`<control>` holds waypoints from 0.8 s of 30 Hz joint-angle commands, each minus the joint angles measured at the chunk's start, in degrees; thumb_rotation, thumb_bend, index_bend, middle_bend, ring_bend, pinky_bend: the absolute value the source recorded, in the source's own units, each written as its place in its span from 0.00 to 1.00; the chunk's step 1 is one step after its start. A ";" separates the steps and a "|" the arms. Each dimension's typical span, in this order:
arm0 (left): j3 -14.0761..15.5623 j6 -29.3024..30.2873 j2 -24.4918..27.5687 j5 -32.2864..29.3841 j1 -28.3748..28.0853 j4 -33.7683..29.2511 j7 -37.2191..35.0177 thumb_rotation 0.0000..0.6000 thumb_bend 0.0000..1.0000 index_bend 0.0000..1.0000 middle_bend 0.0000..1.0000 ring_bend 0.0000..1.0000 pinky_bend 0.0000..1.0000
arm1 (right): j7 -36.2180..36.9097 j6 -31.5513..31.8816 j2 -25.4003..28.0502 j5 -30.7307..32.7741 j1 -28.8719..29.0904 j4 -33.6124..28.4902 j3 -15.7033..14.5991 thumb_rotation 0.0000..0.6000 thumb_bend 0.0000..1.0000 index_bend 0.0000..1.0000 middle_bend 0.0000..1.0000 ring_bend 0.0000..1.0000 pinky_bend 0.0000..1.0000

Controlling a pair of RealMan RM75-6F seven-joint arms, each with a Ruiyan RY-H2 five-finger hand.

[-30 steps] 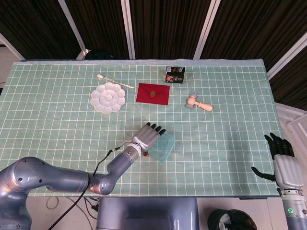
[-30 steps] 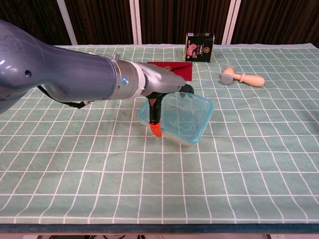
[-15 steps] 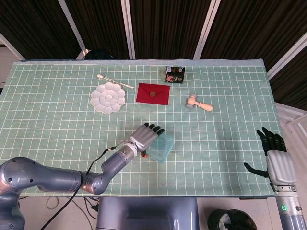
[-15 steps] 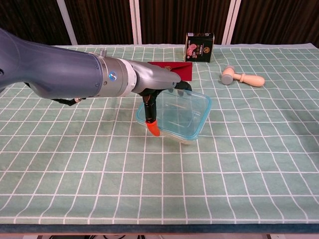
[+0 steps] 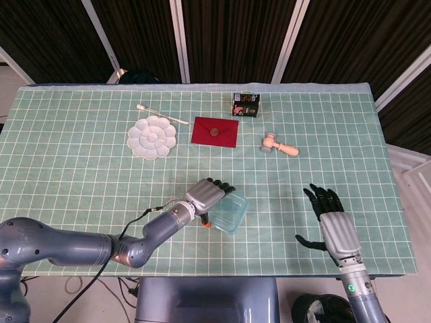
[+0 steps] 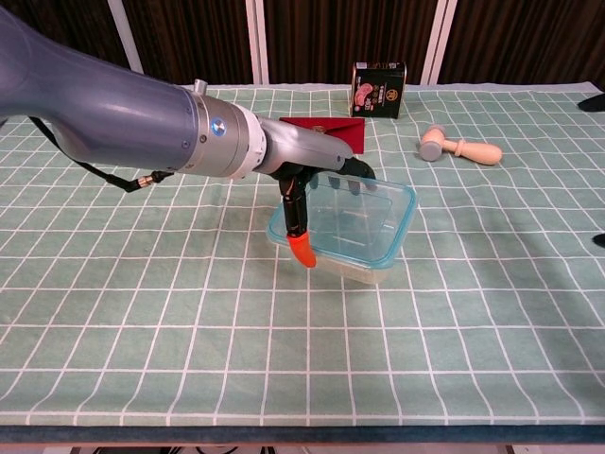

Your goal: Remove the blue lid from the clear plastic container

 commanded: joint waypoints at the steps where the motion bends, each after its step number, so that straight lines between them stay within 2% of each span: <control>1: 0.31 -1.16 0.57 -0.63 -1.17 0.19 -0.44 1.00 0.20 0.21 0.25 0.23 0.36 | -2.84 -1.16 -4.08 -0.39 1.51 -0.49 -0.35 1.00 0.26 0.00 0.00 0.00 0.00; 8: 1.26 -4.32 1.77 -3.68 -4.47 0.27 -2.10 1.00 0.20 0.21 0.25 0.23 0.36 | -6.00 -1.00 -10.89 -0.43 2.34 0.60 -0.89 1.00 0.24 0.00 0.00 0.00 0.00; 16: 3.87 -5.68 1.89 -5.72 -7.70 0.56 -3.51 1.00 0.20 0.21 0.25 0.23 0.36 | -5.98 -0.23 -14.91 -0.89 2.38 2.51 -1.53 1.00 0.21 0.00 0.00 0.00 0.00; 24: 4.71 -5.33 1.43 -6.28 -9.28 0.60 -5.60 1.00 0.20 0.21 0.25 0.23 0.36 | -6.92 -0.09 -18.37 -1.00 2.35 3.37 -2.46 1.00 0.21 0.00 0.00 0.00 0.00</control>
